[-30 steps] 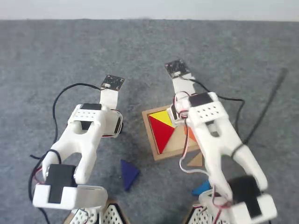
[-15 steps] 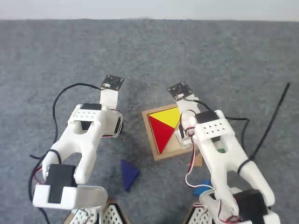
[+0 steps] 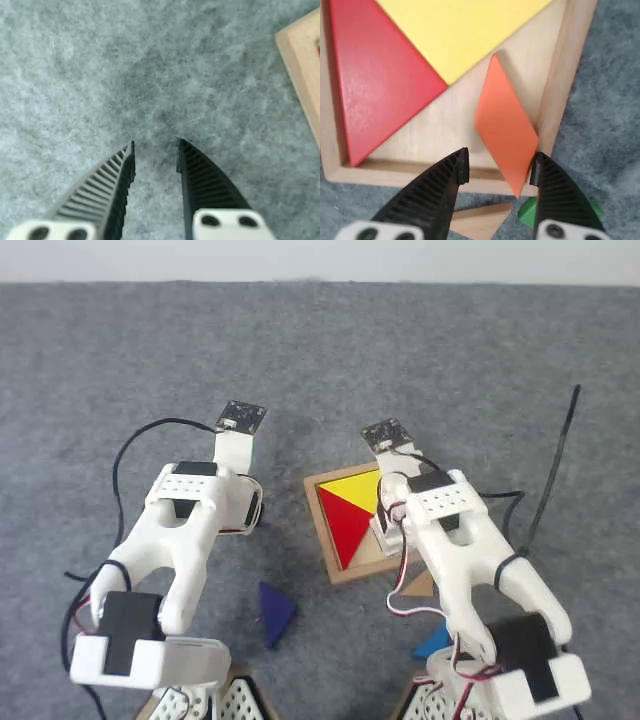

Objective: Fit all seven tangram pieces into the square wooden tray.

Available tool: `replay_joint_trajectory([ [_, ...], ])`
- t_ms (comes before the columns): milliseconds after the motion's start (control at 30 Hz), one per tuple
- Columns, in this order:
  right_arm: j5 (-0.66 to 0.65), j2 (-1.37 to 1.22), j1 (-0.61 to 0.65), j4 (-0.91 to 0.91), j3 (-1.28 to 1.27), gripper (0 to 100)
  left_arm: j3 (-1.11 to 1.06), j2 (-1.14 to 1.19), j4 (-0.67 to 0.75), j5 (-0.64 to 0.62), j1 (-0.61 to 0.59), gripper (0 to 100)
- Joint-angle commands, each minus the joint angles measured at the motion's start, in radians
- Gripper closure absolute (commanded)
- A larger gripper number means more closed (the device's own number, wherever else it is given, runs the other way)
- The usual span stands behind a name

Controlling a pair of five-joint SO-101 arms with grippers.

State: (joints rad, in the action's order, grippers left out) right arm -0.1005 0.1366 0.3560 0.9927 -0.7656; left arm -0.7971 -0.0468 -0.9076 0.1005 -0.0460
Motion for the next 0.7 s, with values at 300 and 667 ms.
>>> replay_joint_trajectory([
  [300,0.051,0.001,-0.005,-0.041,0.095,79.0,0.024,0.002,0.018,0.009,0.014,86],
  [667,-0.043,0.094,0.013,0.048,0.204,80.9,0.024,0.002,0.02,0.009,0.014,86],
])
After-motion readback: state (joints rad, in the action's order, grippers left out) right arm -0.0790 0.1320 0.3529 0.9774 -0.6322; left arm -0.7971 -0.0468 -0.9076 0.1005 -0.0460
